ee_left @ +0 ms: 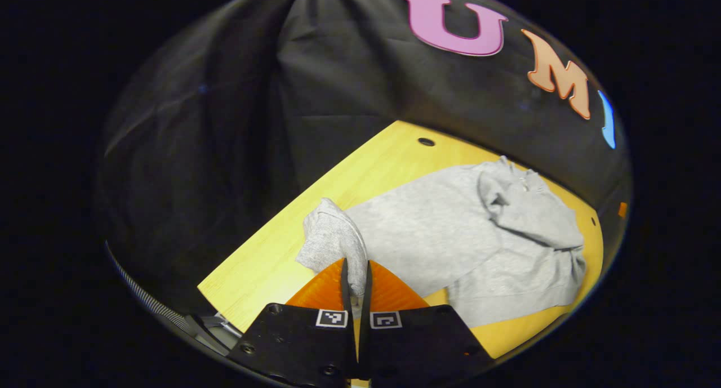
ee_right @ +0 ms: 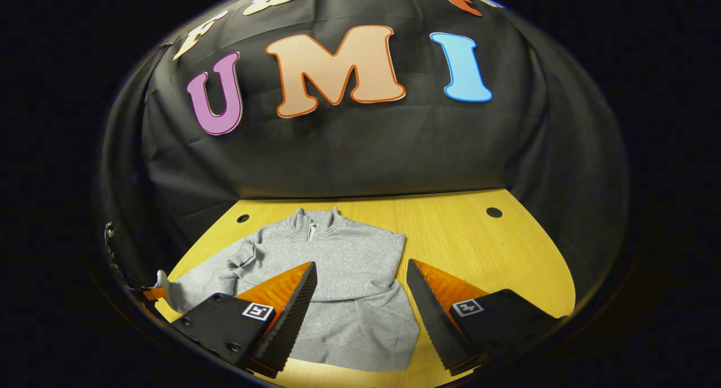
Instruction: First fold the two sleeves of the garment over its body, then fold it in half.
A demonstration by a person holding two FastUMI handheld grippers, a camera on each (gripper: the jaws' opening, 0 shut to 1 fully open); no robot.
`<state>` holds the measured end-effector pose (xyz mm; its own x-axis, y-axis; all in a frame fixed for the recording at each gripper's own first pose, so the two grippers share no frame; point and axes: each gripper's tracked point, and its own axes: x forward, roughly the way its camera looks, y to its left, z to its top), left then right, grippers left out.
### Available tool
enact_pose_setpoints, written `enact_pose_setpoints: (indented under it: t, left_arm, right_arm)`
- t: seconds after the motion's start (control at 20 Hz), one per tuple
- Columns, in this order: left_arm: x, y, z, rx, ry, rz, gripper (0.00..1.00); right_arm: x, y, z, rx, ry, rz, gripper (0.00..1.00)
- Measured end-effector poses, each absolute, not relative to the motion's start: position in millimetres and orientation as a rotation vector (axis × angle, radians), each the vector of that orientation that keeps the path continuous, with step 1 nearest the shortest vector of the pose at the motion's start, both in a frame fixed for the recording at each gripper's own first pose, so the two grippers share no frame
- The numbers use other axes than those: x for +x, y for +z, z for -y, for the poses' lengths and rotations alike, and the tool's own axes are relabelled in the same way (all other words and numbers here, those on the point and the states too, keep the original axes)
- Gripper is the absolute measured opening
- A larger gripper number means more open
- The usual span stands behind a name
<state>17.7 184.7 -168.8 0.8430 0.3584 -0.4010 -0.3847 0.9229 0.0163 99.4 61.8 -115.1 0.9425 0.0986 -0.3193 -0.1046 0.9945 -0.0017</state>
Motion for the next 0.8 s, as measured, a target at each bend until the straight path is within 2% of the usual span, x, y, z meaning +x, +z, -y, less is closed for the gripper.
enact_pose_setpoints:
  t: [0.05, 0.15, 0.25, 0.3, 0.45, 0.75, 0.8]
  left_arm:
    - [31.1, -157.8, -166.5, -0.058, 0.353, -0.393, 0.0]
    - [55.3, -139.9, -124.9, -0.048, 0.269, -0.369, 0.0]
    - [76.3, -126.4, -77.1, -0.038, 0.179, -0.347, 0.0]
    - [86.6, -116.9, -52.1, -0.026, 0.13, -0.331, 0.0]
    - [114.5, -107.7, 7.3, -0.013, 0.01, -0.309, 0.0]
    - [144.1, -89.8, 107.9, 0.004, -0.162, -0.278, 0.0]
    - [148.0, -87.2, 121.4, 0.001, -0.182, -0.272, 0.0]
  right_arm:
    - [99.5, -117.3, -56.4, -0.015, 0.098, -0.33, 0.96]
    - [99.2, -118.0, -46.3, -0.011, 0.086, -0.335, 0.99]
    - [97.6, -117.2, -34.5, -0.008, 0.07, -0.334, 0.96]
    - [96.6, -118.4, -28.0, -0.006, 0.062, -0.335, 0.99]
    - [93.1, -122.4, -11.2, -0.001, 0.044, -0.348, 0.99]
    - [84.8, -126.4, 21.0, 0.005, 0.002, -0.349, 0.99]
    - [84.1, -128.4, 26.5, 0.008, -0.003, -0.353, 0.96]
